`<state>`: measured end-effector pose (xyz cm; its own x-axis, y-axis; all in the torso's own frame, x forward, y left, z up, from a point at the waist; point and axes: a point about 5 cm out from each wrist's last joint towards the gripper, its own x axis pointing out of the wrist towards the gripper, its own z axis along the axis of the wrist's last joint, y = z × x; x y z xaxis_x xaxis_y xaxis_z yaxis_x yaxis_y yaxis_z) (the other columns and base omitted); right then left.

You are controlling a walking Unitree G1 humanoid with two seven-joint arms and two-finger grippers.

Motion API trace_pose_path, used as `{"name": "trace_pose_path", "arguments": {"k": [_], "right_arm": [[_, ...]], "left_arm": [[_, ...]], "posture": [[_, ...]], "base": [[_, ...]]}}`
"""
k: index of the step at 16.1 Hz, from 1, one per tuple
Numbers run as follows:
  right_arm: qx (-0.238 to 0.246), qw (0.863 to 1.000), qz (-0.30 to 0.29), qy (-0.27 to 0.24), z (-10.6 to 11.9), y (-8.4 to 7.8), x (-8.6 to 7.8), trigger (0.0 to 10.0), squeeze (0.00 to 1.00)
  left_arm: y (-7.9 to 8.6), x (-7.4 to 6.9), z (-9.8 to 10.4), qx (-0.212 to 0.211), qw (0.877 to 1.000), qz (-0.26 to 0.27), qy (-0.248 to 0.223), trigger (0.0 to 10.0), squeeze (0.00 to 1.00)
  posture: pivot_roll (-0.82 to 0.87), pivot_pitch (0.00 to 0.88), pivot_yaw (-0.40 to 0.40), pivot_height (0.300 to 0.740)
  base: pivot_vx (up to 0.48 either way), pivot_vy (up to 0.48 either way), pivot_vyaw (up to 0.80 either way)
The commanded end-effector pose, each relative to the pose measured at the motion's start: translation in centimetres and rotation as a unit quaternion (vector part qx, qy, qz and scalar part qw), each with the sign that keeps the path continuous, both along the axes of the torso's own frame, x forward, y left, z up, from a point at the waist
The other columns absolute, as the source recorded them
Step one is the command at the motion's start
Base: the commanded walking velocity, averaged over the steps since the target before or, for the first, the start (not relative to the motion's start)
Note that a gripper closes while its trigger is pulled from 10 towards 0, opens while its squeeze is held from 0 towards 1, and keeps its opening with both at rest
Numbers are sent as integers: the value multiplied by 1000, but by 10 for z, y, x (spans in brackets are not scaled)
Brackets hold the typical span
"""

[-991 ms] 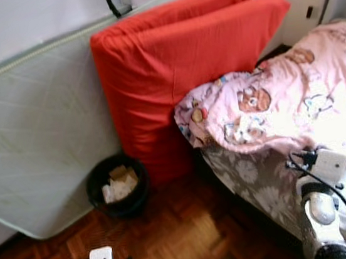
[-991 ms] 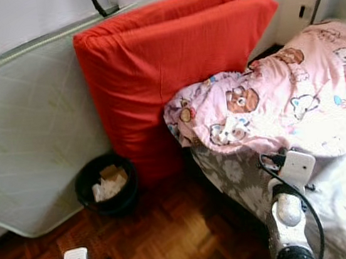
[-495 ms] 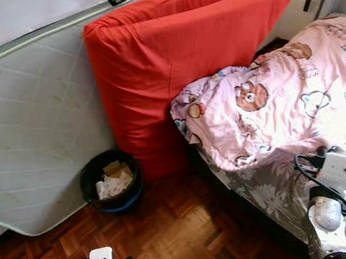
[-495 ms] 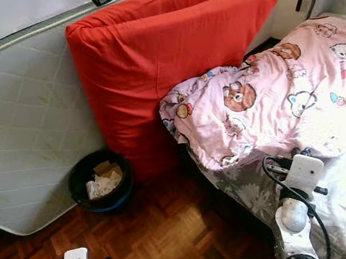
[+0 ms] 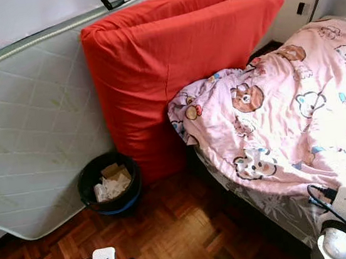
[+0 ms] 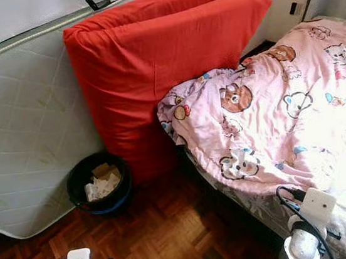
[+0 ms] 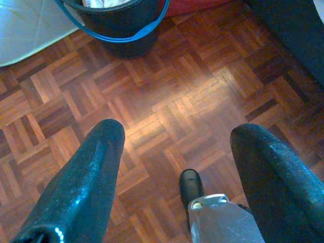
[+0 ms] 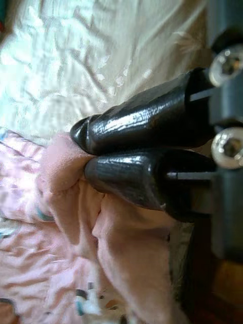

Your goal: Clean up the room

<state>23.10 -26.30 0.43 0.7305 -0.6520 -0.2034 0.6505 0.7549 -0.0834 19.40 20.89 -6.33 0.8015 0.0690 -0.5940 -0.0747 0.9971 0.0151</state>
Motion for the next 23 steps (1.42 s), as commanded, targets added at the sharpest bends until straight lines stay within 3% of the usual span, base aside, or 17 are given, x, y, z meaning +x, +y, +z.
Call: {"name": "trace_pose_path", "arguments": {"k": [1,3,4,7,11,12,14,15,17,20,23], "right_arm": [[32,999,17,40,-15,8,-7,10000,0],[35,998,24,36,-16,12,-9,10000,0],[3,1000,25,-3,-4,11,-7,10000,0],[-75,995,35,-49,20,11,-8,10000,0],[-78,996,38,-21,11,15,-33,10000,0],[-72,997,34,-7,6,14,-37,10000,0],[-22,997,7,70,-17,13,-52,10000,0],[16,992,28,118,-33,20,-55,10000,0],[61,987,38,145,-48,24,-59,10000,0],[88,974,62,198,-64,27,-63,10000,0],[108,969,64,211,-69,26,-63,10000,0]], "left_arm": [[2,-9,-6,4,1000,3,22,10000,0],[0,-10,-7,5,1000,-3,26,10000,0],[1,-10,-7,5,1000,-2,27,10000,0],[4,-10,-6,7,1000,2,29,10000,0],[4,-11,-7,8,999,4,33,10000,0],[4,-12,-7,7,999,4,33,10000,0],[5,-12,-8,7,999,5,36,10000,0],[5,-12,-8,8,999,6,37,10000,0],[6,-12,-8,8,999,6,38,10000,0],[7,-13,-8,11,999,6,40,10000,0],[6,-13,-8,12,999,4,42,10000,0]], "posture": [[-33,73,51,740],[-28,74,50,740],[-34,76,49,740],[-36,77,44,740],[-41,79,38,740],[-41,79,38,740],[-42,77,37,740],[-44,78,37,740],[-39,76,37,740],[-41,76,39,740],[-40,75,41,740]], "base": [[0,0,0],[0,0,0],[0,0,0],[0,0,0],[0,0,0],[0,0,0],[0,0,0],[0,0,0],[0,0,0],[0,0,0],[0,0,0]]}}
